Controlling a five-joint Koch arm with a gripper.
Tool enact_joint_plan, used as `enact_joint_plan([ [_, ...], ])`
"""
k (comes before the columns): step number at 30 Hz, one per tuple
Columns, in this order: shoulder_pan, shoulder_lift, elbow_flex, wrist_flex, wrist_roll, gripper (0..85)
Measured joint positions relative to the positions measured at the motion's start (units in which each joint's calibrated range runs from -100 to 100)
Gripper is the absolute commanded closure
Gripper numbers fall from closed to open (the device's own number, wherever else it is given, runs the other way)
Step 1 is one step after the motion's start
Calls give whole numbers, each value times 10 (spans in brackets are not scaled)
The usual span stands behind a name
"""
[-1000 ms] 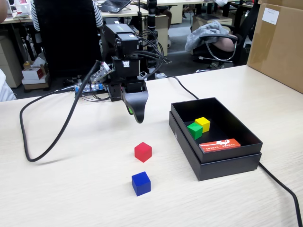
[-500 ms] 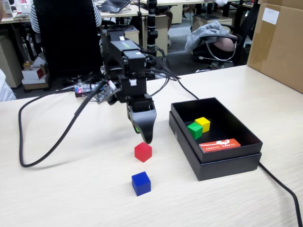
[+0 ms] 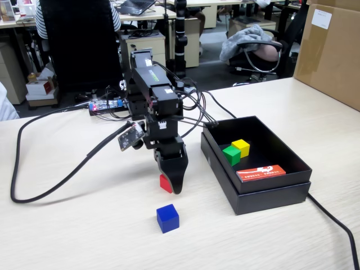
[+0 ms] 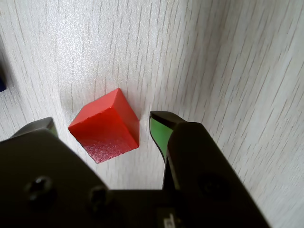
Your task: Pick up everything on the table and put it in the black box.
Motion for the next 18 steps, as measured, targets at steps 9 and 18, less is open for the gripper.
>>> enact_joint_plan([
  [9,0,9,0,0,-1,846],
  [18,26,-170,-43,1,-1,846],
])
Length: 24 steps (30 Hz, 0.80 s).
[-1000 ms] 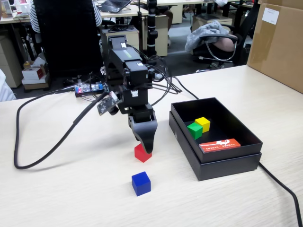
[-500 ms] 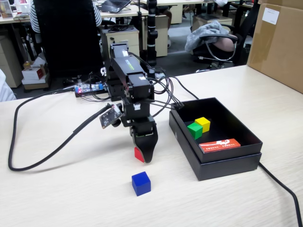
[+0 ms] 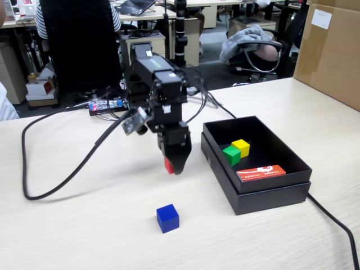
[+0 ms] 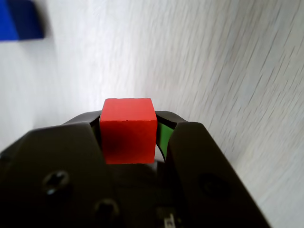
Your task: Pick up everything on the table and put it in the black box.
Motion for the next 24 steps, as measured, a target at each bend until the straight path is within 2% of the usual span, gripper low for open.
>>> enact_joint_plan([
  [3,37,-109,-22,-1,4,846],
  [6,58,-140,-22,-1,8,846],
  [9,106,-151,-23,-1,27,846],
  [15,139,-105,-23,-1,52,846],
  [24,143,1,-22,-1,64,842],
])
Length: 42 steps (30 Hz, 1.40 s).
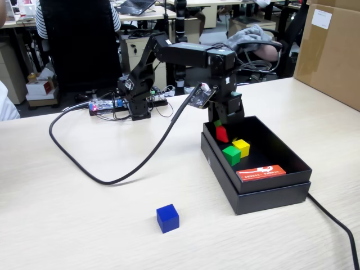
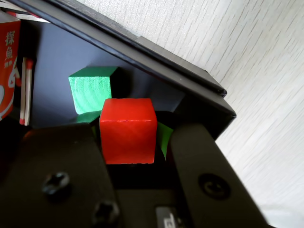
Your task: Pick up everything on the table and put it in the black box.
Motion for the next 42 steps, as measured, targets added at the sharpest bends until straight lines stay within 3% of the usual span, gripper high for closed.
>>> enact_joint_plan([
  [2,0,8,-4,2,1,745],
  [14,0,22,-16,6,10,513],
  [24,-9,-4,-21,5,14,447],
  [33,-35,-142,-35,2,14,419],
  [42,-95,-255,-101,0,-8,364],
])
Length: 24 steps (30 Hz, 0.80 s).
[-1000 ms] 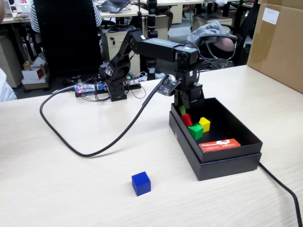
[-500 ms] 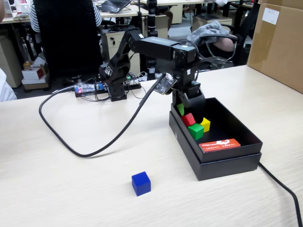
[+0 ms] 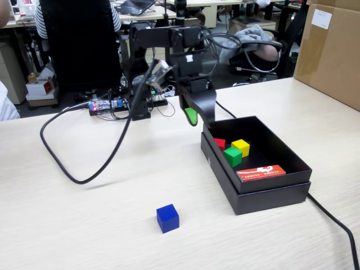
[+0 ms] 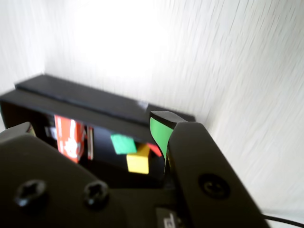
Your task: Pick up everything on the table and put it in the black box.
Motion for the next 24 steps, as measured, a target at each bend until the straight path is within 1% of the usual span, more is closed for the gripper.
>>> enact_joint_plan([
  [6,-64,-12,-16,7,-38,370],
  [11,-93,16,-14,29,-54,375],
  [12,-96,56,24,29,-56,380],
  [14,-97,79,50,29,-57,382],
  [15,-100,140,129,30,-58,382],
  [16,-101,142,132,30,-58,382],
  [18,-103,205,191,31,-58,383],
  [20,-104,277,255,30,-58,383],
  [21,-105,352,323,30,-58,383],
  [22,-105,356,326,30,-58,383],
  [24,-105,423,377,30,-58,383],
])
